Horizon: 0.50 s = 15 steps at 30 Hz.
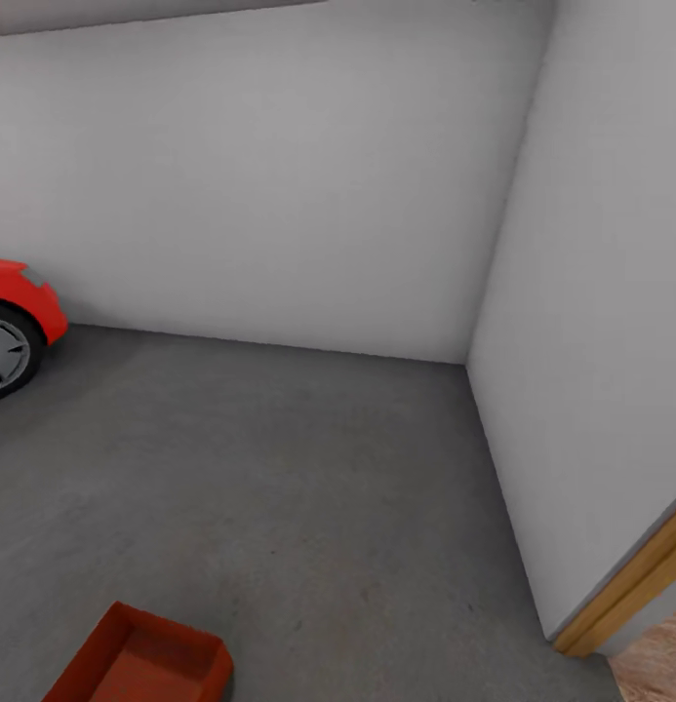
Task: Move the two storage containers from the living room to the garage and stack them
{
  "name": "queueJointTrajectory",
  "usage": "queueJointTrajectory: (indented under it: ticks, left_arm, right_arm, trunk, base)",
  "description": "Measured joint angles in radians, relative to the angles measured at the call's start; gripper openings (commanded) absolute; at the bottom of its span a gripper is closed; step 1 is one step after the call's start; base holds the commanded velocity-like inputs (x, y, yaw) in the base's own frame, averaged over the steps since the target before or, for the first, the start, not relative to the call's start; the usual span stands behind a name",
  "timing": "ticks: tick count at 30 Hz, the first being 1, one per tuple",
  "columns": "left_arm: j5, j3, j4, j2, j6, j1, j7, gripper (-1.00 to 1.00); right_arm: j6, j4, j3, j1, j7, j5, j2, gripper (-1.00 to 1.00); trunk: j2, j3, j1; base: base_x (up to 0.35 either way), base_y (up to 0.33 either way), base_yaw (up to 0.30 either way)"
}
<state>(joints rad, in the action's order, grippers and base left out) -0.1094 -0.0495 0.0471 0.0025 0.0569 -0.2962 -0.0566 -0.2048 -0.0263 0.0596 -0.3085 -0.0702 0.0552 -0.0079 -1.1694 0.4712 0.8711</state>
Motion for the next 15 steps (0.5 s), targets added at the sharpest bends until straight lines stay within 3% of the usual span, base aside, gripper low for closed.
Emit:
queueJointTrajectory:
  ticks: [8,15]
  left_arm:
    - [0.001,0.000,0.000,0.002,0.000,0.000,0.000,1.00]
    - [0.003,0.000,0.000,0.001,0.000,0.000,0.000,1.00]
  right_arm:
    - [0.000,0.000,0.000,0.000,0.000,-0.001,0.000,1.00]
    - [0.000,0.000,0.000,0.000,0.000,-0.002,0.001,1.00]
  trunk:
    - [0.000,-0.006,0.000]
    - [0.000,-0.009,0.001]
  base:
    - [0.312,-0.005,-0.280]
    - [0.059,-0.014,-0.119]
